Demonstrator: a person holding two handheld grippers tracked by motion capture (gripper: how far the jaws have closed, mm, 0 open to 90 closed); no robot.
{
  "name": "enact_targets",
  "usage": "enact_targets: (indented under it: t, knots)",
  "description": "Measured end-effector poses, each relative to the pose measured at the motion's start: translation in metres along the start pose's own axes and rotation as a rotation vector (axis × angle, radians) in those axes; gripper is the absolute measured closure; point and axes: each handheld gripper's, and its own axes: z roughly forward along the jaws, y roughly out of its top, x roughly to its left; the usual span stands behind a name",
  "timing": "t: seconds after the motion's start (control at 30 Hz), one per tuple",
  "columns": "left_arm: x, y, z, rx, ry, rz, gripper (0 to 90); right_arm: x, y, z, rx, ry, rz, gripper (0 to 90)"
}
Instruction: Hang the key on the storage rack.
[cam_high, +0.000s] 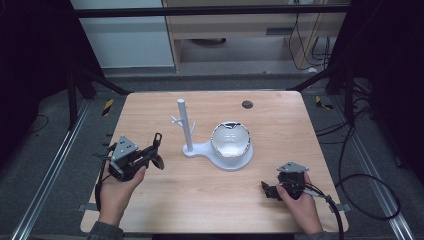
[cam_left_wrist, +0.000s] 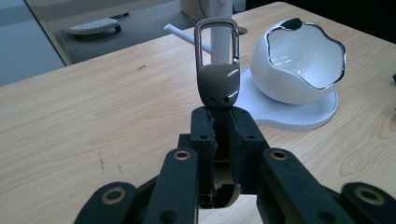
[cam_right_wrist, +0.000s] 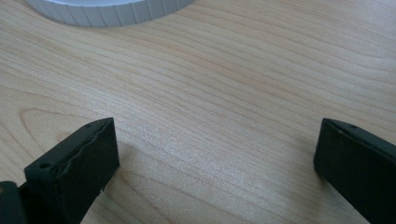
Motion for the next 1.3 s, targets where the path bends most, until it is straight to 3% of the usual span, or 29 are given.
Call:
enact_targets:
  t: [0.3,0.77,1.3]
  knots:
    - [-0.002,0.01,0.01,0.004,0.003,0.026,80.7,0.002,-0.001,-0.001,-0.003,-0.006,0.001,0.8]
    - [-0.01,0.029,0.025,-0.075,-0.001,-0.004,80.7,0.002,-0.001,-0.001,-0.004,-0.001,-0.001,0.7]
    - [-0.013,0.031,0.038,-0.079,-0.017,-0.035,80.6,0.002,-0.001,-0.001,-0.004,-0.002,-0.001,0.8]
